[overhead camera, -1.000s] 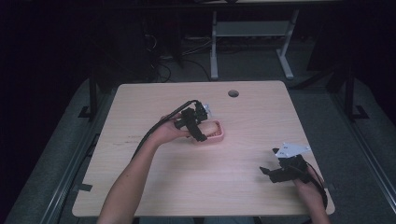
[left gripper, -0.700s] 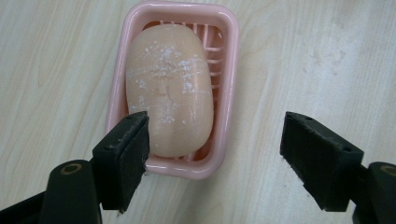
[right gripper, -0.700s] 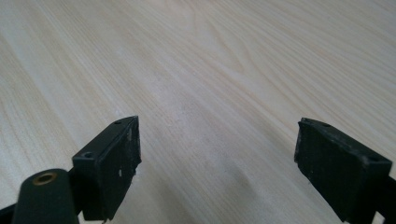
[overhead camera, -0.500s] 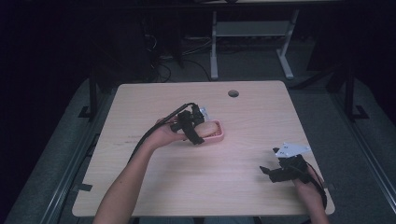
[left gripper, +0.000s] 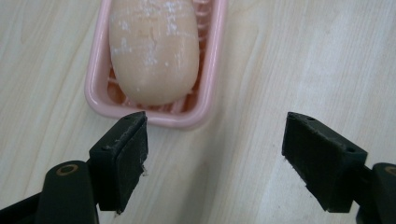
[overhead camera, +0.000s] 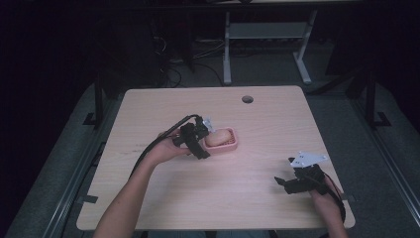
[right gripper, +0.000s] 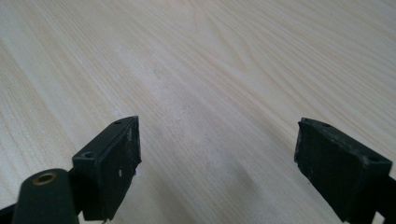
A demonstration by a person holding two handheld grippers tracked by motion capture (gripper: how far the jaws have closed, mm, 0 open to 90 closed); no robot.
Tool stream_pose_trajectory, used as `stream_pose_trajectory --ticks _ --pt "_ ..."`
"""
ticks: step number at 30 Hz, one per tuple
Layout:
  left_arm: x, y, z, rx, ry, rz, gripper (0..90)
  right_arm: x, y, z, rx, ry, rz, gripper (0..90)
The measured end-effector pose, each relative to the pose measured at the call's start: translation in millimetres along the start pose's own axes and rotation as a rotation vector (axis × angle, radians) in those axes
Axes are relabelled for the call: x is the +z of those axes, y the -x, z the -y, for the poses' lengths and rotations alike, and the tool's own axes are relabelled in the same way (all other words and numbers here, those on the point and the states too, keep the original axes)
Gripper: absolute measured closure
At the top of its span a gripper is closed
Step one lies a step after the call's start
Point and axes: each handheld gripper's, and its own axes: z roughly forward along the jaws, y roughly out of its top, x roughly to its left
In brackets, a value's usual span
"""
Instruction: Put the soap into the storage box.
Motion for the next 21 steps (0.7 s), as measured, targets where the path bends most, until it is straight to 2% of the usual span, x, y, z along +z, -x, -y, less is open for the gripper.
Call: stream_pose_trajectory --ticks 6,10,13,16,21 --pt "-4.2 1.7 8.3 -0.011 0.011 -0.004 22.4 -0.3 0.0 -0.1 0.002 0.001 0.003 14.0" --pt "-4.6 3.0 12.9 -0.014 -0.003 -0.006 21.9 -0.8 -0.5 -0.3 0.005 0.004 0.004 14.0" --pt "-5.0 5.2 14.1 -0.007 -0.009 -0.011 21.5 -1.0 -0.4 -0.2 0.007 0.006 0.006 13.9" --pt "-7.0 8.3 17.6 -0.008 0.018 -0.010 22.1 -0.9 -0.2 -0.1 0.011 0.006 0.012 13.9" --pt "-5.9 13.7 22.8 -0.001 0.008 -0.012 21.8 -1.2 -0.3 -0.1 0.010 0.005 0.013 14.0"
